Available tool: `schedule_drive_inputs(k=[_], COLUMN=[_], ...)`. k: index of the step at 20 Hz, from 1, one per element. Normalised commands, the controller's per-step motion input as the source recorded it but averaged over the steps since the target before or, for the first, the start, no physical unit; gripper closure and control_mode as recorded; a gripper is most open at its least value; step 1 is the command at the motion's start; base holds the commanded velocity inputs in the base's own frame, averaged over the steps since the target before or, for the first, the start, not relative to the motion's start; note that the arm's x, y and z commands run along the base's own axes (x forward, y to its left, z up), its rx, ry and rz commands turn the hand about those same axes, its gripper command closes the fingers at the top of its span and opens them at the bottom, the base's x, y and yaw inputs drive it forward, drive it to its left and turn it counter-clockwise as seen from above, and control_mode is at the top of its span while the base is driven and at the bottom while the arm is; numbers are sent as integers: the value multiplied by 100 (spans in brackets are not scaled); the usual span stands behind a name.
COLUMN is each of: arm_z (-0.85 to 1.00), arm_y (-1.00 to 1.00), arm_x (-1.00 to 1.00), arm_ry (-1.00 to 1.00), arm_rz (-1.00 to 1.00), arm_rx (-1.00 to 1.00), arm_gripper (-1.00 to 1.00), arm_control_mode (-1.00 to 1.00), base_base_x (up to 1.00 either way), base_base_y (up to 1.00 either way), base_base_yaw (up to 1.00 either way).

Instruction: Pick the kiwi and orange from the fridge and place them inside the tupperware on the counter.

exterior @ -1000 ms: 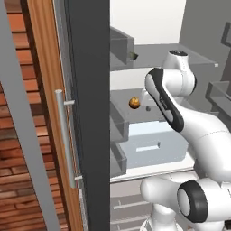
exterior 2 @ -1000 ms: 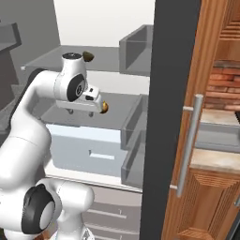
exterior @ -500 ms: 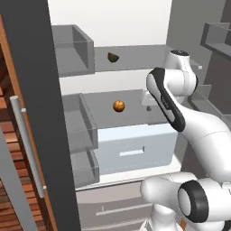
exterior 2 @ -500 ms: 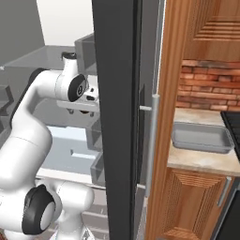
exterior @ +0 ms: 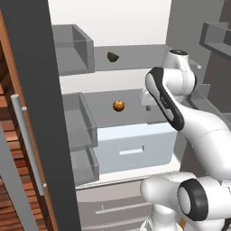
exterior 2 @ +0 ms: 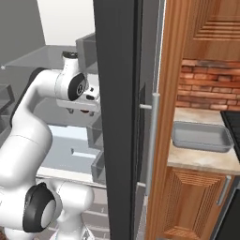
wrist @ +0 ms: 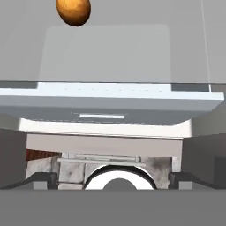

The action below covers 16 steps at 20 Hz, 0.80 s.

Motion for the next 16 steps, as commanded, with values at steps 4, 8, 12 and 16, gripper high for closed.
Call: schedule_drive_inputs(k=[4, 8, 12, 16], arm_z=[0, 0, 0, 0], arm_y=[0, 0, 0, 0], arm_x=[0, 0, 0, 0], arm_ry=[0, 0, 0, 0], arm_rz=[0, 0, 0, 0], arm_rx=[0, 0, 0, 0], arm_gripper=[-100, -100, -100, -100], arm_control_mode=[100, 100, 100, 100], base_base_x=[-5, 48, 57, 40], base_base_y=[16, 23, 17, 16], base_base_yaw=[0, -1, -4, -5])
